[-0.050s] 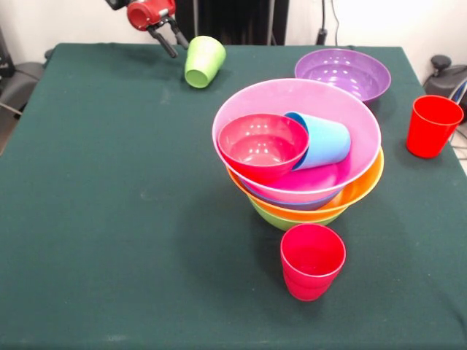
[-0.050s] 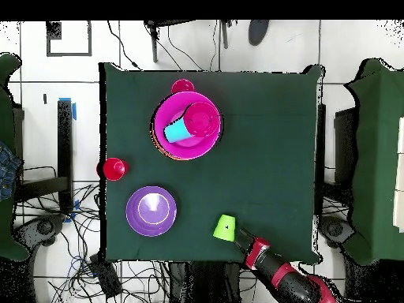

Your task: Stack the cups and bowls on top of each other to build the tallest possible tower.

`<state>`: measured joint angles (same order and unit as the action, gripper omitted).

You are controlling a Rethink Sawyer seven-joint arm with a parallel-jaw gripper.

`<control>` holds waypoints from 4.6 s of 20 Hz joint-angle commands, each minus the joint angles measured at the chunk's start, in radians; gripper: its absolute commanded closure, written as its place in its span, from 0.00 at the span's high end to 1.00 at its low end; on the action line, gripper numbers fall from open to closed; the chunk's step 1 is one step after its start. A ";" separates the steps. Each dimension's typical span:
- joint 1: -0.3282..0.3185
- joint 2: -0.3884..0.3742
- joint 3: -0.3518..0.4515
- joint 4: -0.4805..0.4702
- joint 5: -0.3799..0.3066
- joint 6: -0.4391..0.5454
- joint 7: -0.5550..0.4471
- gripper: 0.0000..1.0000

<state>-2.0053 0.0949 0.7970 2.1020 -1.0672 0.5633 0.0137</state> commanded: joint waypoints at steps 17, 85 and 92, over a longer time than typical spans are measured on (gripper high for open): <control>0.104 0.011 -0.074 -0.159 -0.028 0.059 -0.166 1.00; -0.161 0.335 0.074 -0.125 -0.009 -0.035 -0.325 1.00; -0.141 0.325 0.050 -0.160 -0.045 -0.054 -0.282 1.00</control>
<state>-2.2098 0.3772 0.8378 2.0981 -1.0569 0.5630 0.0135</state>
